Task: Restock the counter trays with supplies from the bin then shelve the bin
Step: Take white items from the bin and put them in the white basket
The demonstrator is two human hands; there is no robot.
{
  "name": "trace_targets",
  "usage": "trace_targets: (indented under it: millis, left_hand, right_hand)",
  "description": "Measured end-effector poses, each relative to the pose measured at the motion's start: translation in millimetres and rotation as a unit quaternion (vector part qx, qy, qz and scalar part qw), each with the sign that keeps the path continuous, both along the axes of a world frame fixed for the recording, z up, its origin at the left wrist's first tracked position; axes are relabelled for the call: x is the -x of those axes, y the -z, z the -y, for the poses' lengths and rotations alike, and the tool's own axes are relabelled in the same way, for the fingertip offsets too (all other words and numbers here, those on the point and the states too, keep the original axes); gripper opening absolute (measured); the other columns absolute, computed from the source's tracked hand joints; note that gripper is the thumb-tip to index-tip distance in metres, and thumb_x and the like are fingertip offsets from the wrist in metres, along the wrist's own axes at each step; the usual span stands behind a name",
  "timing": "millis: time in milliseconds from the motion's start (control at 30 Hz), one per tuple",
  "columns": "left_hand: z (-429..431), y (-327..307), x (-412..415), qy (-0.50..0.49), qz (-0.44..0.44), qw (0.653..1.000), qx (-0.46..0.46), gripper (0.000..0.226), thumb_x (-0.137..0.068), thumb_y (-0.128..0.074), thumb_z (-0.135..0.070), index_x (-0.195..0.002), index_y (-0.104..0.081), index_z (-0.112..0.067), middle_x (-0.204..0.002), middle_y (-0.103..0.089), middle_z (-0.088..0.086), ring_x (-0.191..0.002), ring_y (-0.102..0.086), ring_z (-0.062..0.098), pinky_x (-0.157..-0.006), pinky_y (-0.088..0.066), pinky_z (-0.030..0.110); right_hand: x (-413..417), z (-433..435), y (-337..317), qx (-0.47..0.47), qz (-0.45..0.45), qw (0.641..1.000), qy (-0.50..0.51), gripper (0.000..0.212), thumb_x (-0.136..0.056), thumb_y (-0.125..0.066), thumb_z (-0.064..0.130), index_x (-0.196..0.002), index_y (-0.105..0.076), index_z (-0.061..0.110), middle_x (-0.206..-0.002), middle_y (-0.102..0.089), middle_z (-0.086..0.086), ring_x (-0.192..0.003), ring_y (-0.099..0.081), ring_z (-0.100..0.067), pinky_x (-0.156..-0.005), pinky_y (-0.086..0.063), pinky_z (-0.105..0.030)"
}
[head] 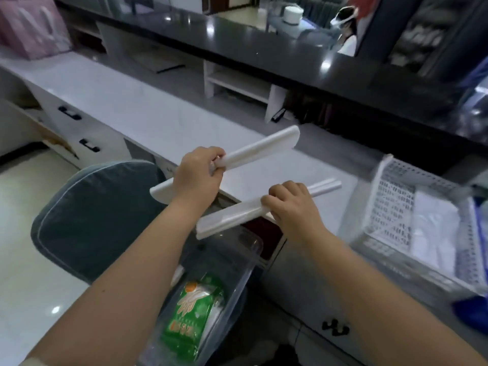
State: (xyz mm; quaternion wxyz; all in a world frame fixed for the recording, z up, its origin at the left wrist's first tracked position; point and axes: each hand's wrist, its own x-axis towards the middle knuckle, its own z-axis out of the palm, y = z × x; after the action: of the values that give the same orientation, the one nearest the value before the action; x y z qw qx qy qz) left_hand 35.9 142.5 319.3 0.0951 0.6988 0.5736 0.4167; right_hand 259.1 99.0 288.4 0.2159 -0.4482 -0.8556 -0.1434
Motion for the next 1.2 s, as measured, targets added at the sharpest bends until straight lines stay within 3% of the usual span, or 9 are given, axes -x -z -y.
trace_targets:
  millis: [200, 400, 533, 633, 767, 867, 967, 1100, 1200]
  left_hand:
    - [-21, -50, -104, 0.109, -0.011, 0.993, -0.050, 0.019, -0.086, -0.062, -0.015, -0.104, -0.065, -0.019, -0.093, -0.058, 0.000, -0.080, -0.051, 0.018, -0.068, -0.043, 0.031]
    - [-26, -66, -228, 0.209, 0.168, 0.962, 0.046, 0.016, -0.082, -0.062, -0.016, -0.090, -0.062, -0.030, -0.080, -0.059, -0.018, -0.076, -0.055, -0.009, -0.060, -0.039, 0.004]
    - [-32, -61, -307, 0.227, 0.238, 0.932, 0.151, 0.016, -0.078, -0.068, -0.017, -0.085, -0.065, -0.031, -0.080, -0.064, -0.012, -0.069, -0.058, 0.003, -0.061, -0.045, 0.022]
    - [-39, -51, -356, 0.219, 0.294, 0.893, 0.261, 0.017, -0.075, -0.072, -0.017, -0.082, -0.065, -0.031, -0.084, -0.068, -0.008, -0.075, -0.066, 0.012, -0.060, -0.052, 0.028]
    - [-51, -21, -414, 0.197, 0.330, 0.810, 0.442, 0.018, -0.081, -0.070, -0.008, -0.096, -0.066, -0.017, -0.090, -0.071, 0.006, -0.075, -0.066, 0.023, -0.058, -0.055, 0.034]
    - [-51, 6, -446, 0.182, 0.290, 0.752, 0.564, 0.011, -0.085, -0.066, -0.008, -0.095, -0.064, -0.011, -0.084, -0.065, 0.008, -0.070, -0.061, 0.025, -0.058, -0.052, 0.036]
    - [-49, 38, -465, 0.147, 0.236, 0.720, 0.635, 0.024, -0.086, -0.070, -0.014, -0.103, -0.059, -0.002, -0.086, -0.063, 0.011, -0.072, -0.062, 0.028, -0.063, -0.054, 0.042]
    - [-56, 64, -474, 0.109, 0.158, 0.748, 0.635, 0.028, -0.083, -0.074, -0.017, -0.094, -0.054, 0.000, -0.093, -0.062, 0.016, -0.085, -0.063, 0.033, -0.086, -0.053, 0.051]
    - [-62, 64, -470, 0.128, 0.097, 0.804, 0.573, 0.027, -0.083, -0.070, -0.008, -0.104, -0.055, 0.000, -0.106, -0.062, 0.020, -0.096, -0.063, 0.036, -0.087, -0.054, 0.050]
  right_hand:
    - [-108, 25, -49, -0.065, 0.008, 0.990, 0.129, 0.017, -0.073, -0.066, -0.005, -0.080, -0.065, 0.010, -0.079, -0.062, -0.007, -0.070, -0.053, -0.031, -0.063, -0.046, -0.042]
    - [-232, 64, -78, -0.060, -0.059, 0.965, 0.250, 0.022, -0.067, -0.072, -0.007, -0.083, -0.068, 0.007, -0.081, -0.064, -0.008, -0.072, -0.053, -0.032, -0.065, -0.046, -0.044]
    - [-303, 88, -88, -0.071, -0.078, 0.946, 0.307, 0.025, -0.063, -0.076, -0.007, -0.083, -0.067, 0.006, -0.081, -0.065, -0.007, -0.071, -0.054, -0.032, -0.065, -0.046, -0.040]
    - [-351, 96, -91, -0.061, -0.114, 0.928, 0.350, 0.023, -0.065, -0.077, -0.004, -0.083, -0.066, 0.007, -0.080, -0.065, -0.006, -0.073, -0.054, -0.031, -0.068, -0.044, -0.038]
    - [-397, 95, -88, -0.029, -0.198, 0.902, 0.383, 0.020, -0.070, -0.076, 0.003, -0.085, -0.067, 0.012, -0.081, -0.063, -0.004, -0.077, -0.053, -0.026, -0.067, -0.039, -0.032]
    - [-415, 83, -82, 0.023, -0.273, 0.877, 0.394, 0.015, -0.074, -0.073, 0.010, -0.082, -0.064, 0.019, -0.080, -0.058, 0.003, -0.081, -0.050, -0.019, -0.066, -0.037, -0.030]
    - [-416, 68, -73, 0.059, -0.336, 0.850, 0.401, 0.015, -0.074, -0.067, 0.012, -0.074, -0.060, 0.025, -0.076, -0.055, 0.010, -0.076, -0.051, -0.016, -0.061, -0.042, -0.030]
    - [-404, 48, -57, 0.111, -0.421, 0.811, 0.391, 0.014, -0.076, -0.066, 0.017, -0.083, -0.063, 0.028, -0.084, -0.057, 0.012, -0.078, -0.052, -0.005, -0.063, -0.043, -0.025]
    - [-392, 30, -50, 0.135, -0.471, 0.781, 0.388, 0.017, -0.075, -0.068, 0.017, -0.087, -0.064, 0.029, -0.089, -0.059, 0.008, -0.078, -0.054, -0.008, -0.066, -0.046, -0.028]
